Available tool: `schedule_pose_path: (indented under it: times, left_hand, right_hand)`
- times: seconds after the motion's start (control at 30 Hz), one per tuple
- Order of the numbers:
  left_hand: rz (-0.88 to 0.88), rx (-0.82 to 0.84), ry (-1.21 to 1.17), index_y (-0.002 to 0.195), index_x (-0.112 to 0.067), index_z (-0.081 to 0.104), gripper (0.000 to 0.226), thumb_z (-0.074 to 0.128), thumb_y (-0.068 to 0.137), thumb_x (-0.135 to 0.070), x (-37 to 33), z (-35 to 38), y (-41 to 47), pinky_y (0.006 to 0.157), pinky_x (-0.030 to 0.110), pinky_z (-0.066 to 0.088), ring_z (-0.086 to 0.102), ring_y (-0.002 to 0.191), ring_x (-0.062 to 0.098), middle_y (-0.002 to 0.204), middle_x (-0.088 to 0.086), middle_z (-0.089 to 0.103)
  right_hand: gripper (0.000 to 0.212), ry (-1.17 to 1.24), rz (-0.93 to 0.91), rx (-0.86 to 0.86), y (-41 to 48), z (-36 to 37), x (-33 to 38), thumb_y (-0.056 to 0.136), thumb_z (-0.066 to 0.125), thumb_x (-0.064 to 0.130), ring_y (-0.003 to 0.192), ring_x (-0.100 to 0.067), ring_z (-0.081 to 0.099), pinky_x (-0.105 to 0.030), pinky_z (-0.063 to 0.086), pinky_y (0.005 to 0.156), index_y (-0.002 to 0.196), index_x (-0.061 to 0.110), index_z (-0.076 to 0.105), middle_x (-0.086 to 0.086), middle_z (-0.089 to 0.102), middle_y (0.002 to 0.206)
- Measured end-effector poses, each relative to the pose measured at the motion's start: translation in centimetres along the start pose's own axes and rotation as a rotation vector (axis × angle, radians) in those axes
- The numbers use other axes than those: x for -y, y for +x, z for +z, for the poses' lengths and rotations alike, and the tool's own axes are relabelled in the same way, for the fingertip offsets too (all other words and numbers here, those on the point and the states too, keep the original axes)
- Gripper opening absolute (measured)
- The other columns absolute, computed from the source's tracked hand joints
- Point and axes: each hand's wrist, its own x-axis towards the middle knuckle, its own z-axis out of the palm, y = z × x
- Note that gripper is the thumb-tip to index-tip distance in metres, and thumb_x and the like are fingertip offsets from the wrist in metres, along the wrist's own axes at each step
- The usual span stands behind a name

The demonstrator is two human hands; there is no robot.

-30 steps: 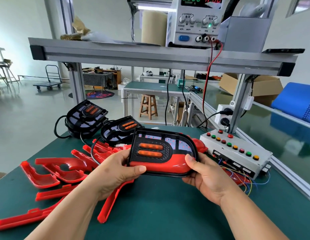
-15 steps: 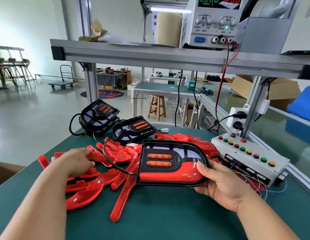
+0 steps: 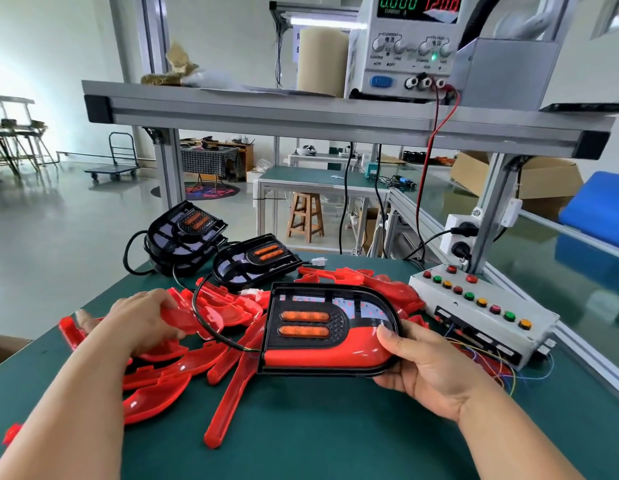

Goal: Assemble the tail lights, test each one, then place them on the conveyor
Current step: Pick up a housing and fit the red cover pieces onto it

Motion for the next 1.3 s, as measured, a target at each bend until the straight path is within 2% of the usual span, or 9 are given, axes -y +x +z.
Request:
schedule_pose_path:
  times: [0.1,0.27,0.4,0.6,0.73,0.8,0.9,1.13,1.3]
  left_hand:
    - [0.010,-0.060,-0.029,0.098,-0.037,0.057,0.037,0.080,0.071,-0.049,0.6,-0.7,-0.1,0.113,0.053,0.016,0.051,0.117,0.022,0.109,-0.010,0.058]
    - [0.105,-0.047,-0.133,0.080,-0.037,0.061,0.046,0.081,0.043,-0.056,1.6,-2.7,0.3,0.103,0.056,0.036,0.060,0.093,0.024,0.091,-0.009,0.067]
    - [0.199,-0.220,-0.203,0.079,-0.054,0.057,0.056,0.069,0.029,-0.078,1.9,-3.7,0.3,0.088,0.053,0.047,0.061,0.078,0.025,0.078,-0.008,0.066]
    - [0.616,-0.343,-0.281,0.101,-0.070,0.053,0.059,0.059,0.046,-0.090,-7.5,-4.2,-4.7,0.072,0.031,0.048,0.055,0.084,-0.003,0.093,-0.030,0.056]
    - [0.872,-0.276,-0.239,0.118,-0.053,0.060,0.058,0.073,0.063,-0.065,-14.4,-1.4,-6.9,0.089,0.033,0.050,0.057,0.100,0.005,0.105,-0.026,0.054]
    - [0.922,-0.227,-0.216,0.124,-0.045,0.061,0.051,0.073,0.075,-0.052,-15.7,-0.1,-6.6,0.097,0.021,0.042,0.054,0.107,0.005,0.111,-0.020,0.054]
    - [0.972,-0.187,-0.217,0.124,-0.037,0.064,0.037,0.067,0.087,-0.035,-15.9,0.7,-5.6,0.091,0.007,0.032,0.053,0.105,0.001,0.106,-0.021,0.054]
    - [1.010,-0.153,-0.212,0.120,-0.031,0.068,0.032,0.066,0.088,-0.034,-14.8,0.6,-4.5,0.092,0.017,0.040,0.058,0.101,0.005,0.099,-0.019,0.062]
    - [1.094,-0.239,-0.261,0.111,-0.024,0.074,0.034,0.062,0.087,-0.044,-14.8,1.3,-5.1,0.091,0.014,0.036,0.056,0.099,0.010,0.098,-0.020,0.059]
  right_hand:
    - [0.051,-0.002,-0.001,-0.001,-0.1,0.1,0.1,0.070,0.071,0.024,0.068,-0.022,0.066,-0.028,0.055,0.054,0.117,0.007,0.059,-0.013,0.071,0.085]
    - [0.050,-0.018,-0.002,0.000,-0.1,0.3,0.2,0.070,0.071,0.026,0.067,-0.018,0.066,-0.027,0.054,0.055,0.116,0.012,0.059,-0.009,0.071,0.084]
    - [0.048,-0.016,0.002,0.003,0.0,0.1,0.1,0.071,0.071,0.026,0.066,-0.017,0.066,-0.027,0.055,0.055,0.115,0.015,0.059,-0.007,0.071,0.083]
    - [0.049,-0.016,0.004,0.025,0.1,-0.1,0.0,0.069,0.073,0.026,0.071,-0.023,0.067,-0.031,0.057,0.055,0.115,0.018,0.058,-0.010,0.070,0.087]
    - [0.053,0.000,-0.012,0.046,0.1,-0.1,-0.1,0.067,0.075,0.024,0.073,-0.025,0.069,-0.032,0.059,0.057,0.117,0.020,0.057,-0.012,0.071,0.091]
    - [0.054,-0.003,-0.018,0.050,0.1,-0.2,-0.2,0.066,0.075,0.025,0.074,-0.025,0.068,-0.032,0.059,0.059,0.117,0.019,0.057,-0.012,0.071,0.090]
    - [0.052,-0.022,-0.025,0.051,0.1,-0.2,-0.3,0.067,0.075,0.026,0.076,-0.025,0.069,-0.031,0.059,0.060,0.115,0.018,0.058,-0.009,0.072,0.091]
    - [0.057,-0.033,-0.035,0.051,0.3,-0.5,-0.5,0.066,0.076,0.028,0.083,-0.025,0.070,-0.032,0.058,0.064,0.119,0.021,0.056,-0.009,0.073,0.097]
    - [0.056,-0.081,-0.056,0.047,0.4,-0.5,-0.7,0.067,0.075,0.030,0.088,-0.024,0.069,-0.044,0.055,0.084,0.119,0.025,0.056,-0.006,0.072,0.101]
